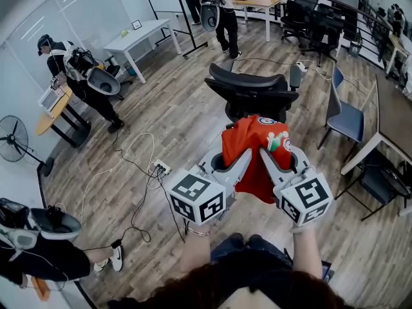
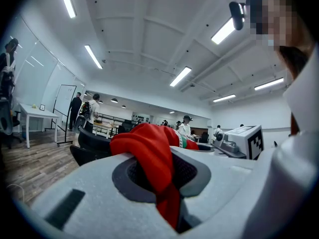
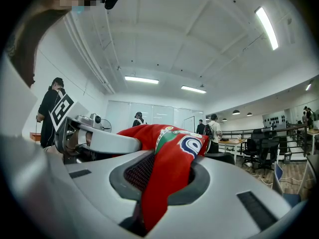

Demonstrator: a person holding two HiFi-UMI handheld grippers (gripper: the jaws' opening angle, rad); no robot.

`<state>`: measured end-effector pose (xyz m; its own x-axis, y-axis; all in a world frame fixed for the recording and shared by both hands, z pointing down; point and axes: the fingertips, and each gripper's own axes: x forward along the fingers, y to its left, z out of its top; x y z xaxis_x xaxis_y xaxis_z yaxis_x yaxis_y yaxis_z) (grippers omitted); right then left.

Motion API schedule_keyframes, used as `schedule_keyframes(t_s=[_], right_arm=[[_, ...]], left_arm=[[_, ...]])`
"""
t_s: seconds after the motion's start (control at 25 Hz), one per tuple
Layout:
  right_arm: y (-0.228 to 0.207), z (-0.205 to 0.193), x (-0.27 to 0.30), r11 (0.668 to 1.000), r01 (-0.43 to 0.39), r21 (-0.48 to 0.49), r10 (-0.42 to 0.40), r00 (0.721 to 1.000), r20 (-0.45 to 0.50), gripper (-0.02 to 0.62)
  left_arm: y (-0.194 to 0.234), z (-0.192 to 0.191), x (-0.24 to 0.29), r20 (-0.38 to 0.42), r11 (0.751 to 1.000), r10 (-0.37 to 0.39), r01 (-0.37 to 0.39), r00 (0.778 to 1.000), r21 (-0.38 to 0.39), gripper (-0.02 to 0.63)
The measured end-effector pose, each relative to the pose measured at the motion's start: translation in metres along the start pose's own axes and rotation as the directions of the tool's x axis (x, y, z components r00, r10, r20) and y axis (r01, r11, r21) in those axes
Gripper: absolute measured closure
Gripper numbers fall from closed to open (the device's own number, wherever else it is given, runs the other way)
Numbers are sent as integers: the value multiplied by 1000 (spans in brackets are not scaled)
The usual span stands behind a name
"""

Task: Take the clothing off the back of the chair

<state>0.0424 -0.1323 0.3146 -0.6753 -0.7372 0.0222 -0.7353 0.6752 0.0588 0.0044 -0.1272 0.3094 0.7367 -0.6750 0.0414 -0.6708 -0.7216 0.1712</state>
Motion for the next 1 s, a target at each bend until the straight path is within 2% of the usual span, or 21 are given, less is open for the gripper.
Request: schedule_keyframes(t_s=[0.6,1.0], right_arm=[[-4,0,-18,1000,-13,11,13,1000,4,534],[-6,1,-11,1000,-17,16,17,1000,5,534]], left_arm=[[-21,-2,3,-12,1000,10,-10,1000,14,543],[-15,0,5,-21,1000,4,-4,1000,23,543]])
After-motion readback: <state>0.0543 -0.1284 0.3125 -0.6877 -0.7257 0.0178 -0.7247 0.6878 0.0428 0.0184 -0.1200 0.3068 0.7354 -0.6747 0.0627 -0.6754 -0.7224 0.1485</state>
